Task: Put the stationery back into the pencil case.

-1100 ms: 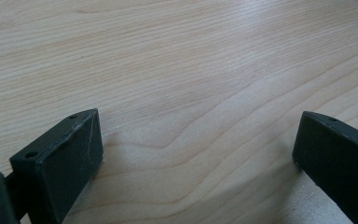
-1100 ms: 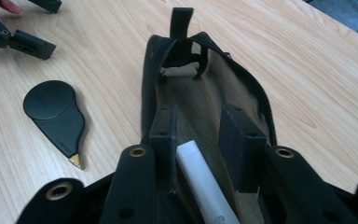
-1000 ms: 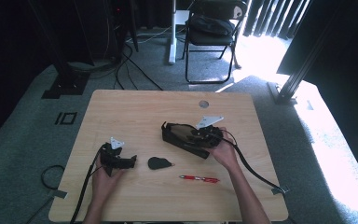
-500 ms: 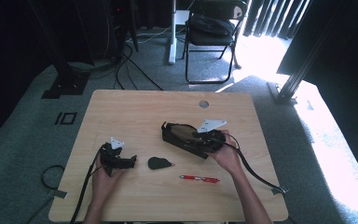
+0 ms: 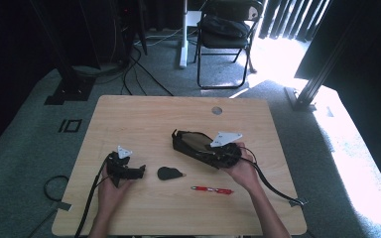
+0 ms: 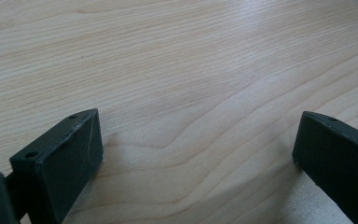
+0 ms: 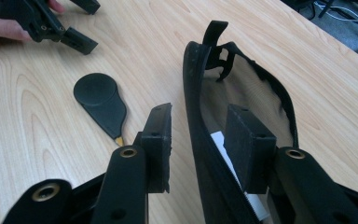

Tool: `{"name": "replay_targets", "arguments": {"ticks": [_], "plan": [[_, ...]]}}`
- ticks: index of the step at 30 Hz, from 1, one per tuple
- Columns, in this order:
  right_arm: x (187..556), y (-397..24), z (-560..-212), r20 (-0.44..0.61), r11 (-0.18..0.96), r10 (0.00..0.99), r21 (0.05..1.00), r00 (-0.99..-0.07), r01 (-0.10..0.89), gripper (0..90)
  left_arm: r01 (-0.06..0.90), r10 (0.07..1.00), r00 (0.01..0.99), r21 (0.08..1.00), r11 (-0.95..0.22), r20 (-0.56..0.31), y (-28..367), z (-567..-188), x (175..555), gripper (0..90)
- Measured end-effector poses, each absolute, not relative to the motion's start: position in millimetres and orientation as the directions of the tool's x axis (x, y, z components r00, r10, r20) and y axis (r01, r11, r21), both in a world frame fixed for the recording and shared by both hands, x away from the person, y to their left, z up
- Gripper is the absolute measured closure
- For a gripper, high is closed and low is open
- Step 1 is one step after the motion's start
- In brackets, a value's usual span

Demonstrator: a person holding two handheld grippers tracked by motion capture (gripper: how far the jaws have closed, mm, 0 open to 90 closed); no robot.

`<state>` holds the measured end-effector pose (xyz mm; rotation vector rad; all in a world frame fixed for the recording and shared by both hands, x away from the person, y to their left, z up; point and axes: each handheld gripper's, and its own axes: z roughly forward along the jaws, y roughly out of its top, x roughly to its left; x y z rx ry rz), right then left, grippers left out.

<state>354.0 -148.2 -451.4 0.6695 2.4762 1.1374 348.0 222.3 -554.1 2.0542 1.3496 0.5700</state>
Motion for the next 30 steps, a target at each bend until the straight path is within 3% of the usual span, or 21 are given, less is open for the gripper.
{"name": "replay_targets", "arguments": {"ticks": [30], "plan": [[326, -158, -460, -0.104, 0.599, 0.519, 0.753, -0.849, 0.274, 56.3, 0.659, 0.922, 0.388, 0.692, -0.295, 0.023, 222, -554, 348, 1.9]]}}
